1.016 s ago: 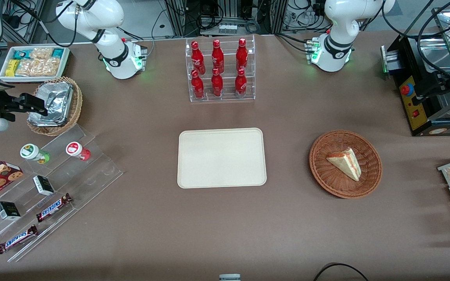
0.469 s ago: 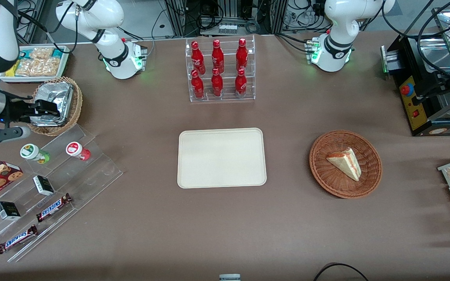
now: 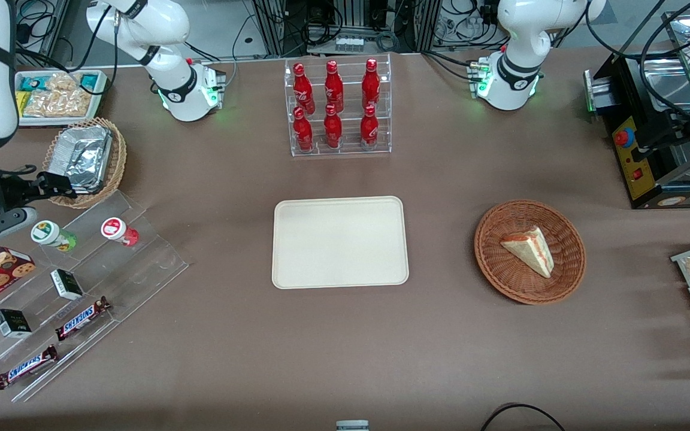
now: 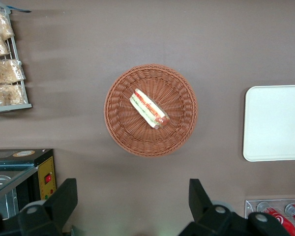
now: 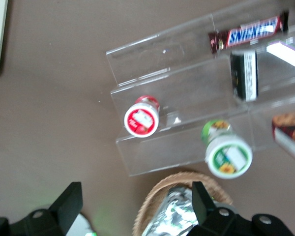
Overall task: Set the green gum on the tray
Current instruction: 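Move the right gripper down toward the green-labelled gum bottle on the stand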
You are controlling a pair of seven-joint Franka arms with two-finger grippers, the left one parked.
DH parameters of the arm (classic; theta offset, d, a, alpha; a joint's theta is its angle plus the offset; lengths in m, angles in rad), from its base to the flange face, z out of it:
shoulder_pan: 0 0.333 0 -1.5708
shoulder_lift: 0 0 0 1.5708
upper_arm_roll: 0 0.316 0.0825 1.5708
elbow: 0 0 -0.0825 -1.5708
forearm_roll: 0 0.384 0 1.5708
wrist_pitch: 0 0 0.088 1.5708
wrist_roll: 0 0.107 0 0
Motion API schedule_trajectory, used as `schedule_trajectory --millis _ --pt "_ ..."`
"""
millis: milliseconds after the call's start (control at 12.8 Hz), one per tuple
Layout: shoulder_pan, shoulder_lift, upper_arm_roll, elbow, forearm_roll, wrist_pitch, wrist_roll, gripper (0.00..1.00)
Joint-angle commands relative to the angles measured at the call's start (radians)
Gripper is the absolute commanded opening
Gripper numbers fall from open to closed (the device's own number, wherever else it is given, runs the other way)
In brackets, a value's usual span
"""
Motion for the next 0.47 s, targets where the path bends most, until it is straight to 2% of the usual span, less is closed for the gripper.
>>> schedule_trajectory --millis 0,156,391 --pt "-0.038 0.025 0.003 -0.010 -0.019 0.079 -0.195 0.99" --pt "-0.068 0.027 0.003 -0.045 -0.042 0.166 -0.295 0.99" --pt "-0.120 0.027 0.004 -0.108 -0.041 0.293 -0.421 0.99"
